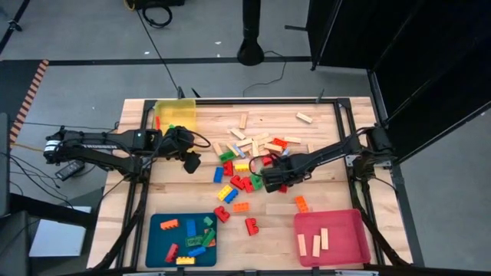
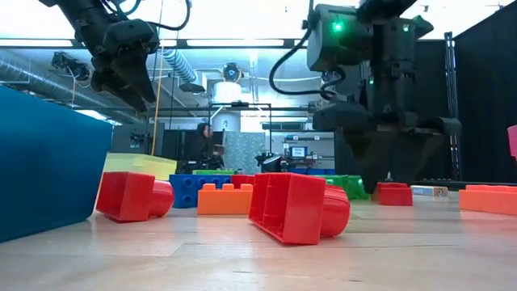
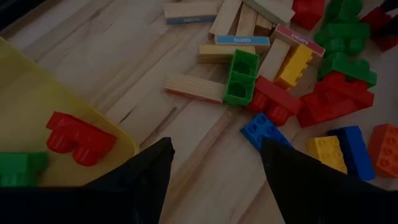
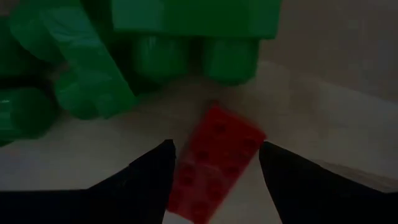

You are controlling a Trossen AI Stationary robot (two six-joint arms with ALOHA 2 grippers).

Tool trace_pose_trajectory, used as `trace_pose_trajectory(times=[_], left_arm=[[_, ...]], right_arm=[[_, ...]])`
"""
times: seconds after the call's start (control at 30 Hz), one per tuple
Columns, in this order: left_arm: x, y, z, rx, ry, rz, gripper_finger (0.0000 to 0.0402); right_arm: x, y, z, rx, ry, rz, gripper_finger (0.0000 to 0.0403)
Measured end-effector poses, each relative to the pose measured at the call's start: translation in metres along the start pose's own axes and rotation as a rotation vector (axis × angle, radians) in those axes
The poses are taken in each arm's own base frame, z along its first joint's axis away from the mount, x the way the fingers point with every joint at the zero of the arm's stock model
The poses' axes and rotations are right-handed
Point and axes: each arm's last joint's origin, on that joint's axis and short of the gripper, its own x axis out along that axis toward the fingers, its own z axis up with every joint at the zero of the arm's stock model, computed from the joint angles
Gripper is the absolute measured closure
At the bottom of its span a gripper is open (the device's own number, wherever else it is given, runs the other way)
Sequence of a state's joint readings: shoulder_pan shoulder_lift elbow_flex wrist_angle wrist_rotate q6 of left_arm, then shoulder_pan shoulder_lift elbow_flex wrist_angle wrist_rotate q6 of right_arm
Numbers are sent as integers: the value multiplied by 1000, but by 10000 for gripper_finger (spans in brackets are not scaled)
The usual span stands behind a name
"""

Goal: Sort blocks by size
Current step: Put the red game piece into the blue bin

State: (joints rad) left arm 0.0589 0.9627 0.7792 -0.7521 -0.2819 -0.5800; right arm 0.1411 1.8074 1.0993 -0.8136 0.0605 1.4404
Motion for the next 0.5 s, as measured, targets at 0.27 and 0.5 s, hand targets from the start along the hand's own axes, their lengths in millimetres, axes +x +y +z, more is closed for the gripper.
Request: trace_pose_trajectory(times=[0.27, 0.5], left_arm=[[0, 0, 1, -4, -16, 1, 149], [-2, -2, 5, -44, -43, -13, 149]], right_arm=[[22, 2, 2, -2, 92, -46, 226], [13, 1, 2, -29, 65, -22, 249]])
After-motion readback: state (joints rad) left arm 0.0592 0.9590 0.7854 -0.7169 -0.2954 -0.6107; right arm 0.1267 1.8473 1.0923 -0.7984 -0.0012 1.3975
